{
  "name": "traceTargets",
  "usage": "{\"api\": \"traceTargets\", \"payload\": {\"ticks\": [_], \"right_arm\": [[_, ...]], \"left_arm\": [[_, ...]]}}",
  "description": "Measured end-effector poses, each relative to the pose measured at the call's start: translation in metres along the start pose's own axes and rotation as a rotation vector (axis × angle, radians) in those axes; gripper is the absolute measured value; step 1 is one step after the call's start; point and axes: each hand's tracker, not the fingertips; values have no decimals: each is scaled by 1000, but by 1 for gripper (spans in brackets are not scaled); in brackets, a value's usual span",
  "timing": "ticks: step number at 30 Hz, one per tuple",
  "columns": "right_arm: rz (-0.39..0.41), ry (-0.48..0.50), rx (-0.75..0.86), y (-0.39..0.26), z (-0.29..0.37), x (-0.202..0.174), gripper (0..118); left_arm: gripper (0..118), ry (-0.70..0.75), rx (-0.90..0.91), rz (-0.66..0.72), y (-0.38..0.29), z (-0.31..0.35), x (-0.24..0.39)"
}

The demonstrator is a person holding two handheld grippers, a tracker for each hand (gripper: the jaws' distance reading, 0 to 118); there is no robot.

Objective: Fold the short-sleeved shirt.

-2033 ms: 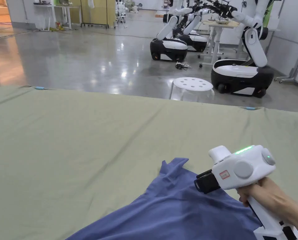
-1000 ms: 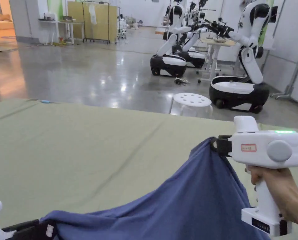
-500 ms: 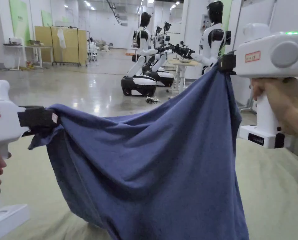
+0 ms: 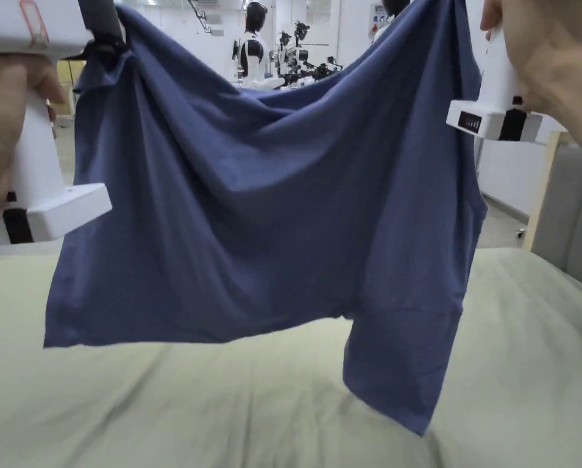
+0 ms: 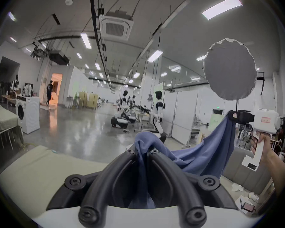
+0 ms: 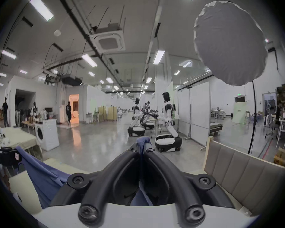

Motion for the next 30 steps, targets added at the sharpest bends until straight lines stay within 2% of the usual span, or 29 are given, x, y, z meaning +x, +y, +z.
{"api": "traceTargets", "payload": {"ticks": [5, 8, 13, 16, 19, 22, 26, 27, 30], "right_arm": [[-33, 26, 1, -20, -21, 22, 6], [-7, 43, -39, -61, -23, 27, 6], [-40, 116, -142, -167, -3, 22, 6], [-19, 149, -242, -233, 12, 12, 6], [-83, 174, -317, -289, 27, 8, 6], [-110, 180, -359, -325, 40, 11, 6], [-188, 196, -361, -343, 82, 23, 6], [-221, 174, -342, -346, 94, 26, 6], [-250, 177, -347, -344, 130, 40, 6]], "left_arm": [[8, -20, -5, -6, -2, -7, 1], [8, 37, -40, -52, -32, -14, -6], [8, 83, -201, -109, -117, -11, -24], [8, 77, -257, -102, -174, -2, -35], [8, 82, -308, -10, -221, 2, -51], [8, 90, -359, 25, -254, 6, -63], [8, 79, -390, 29, -269, 28, -72], [8, 76, -383, 37, -271, 37, -73], [8, 76, -378, 53, -263, 70, -75]]}}
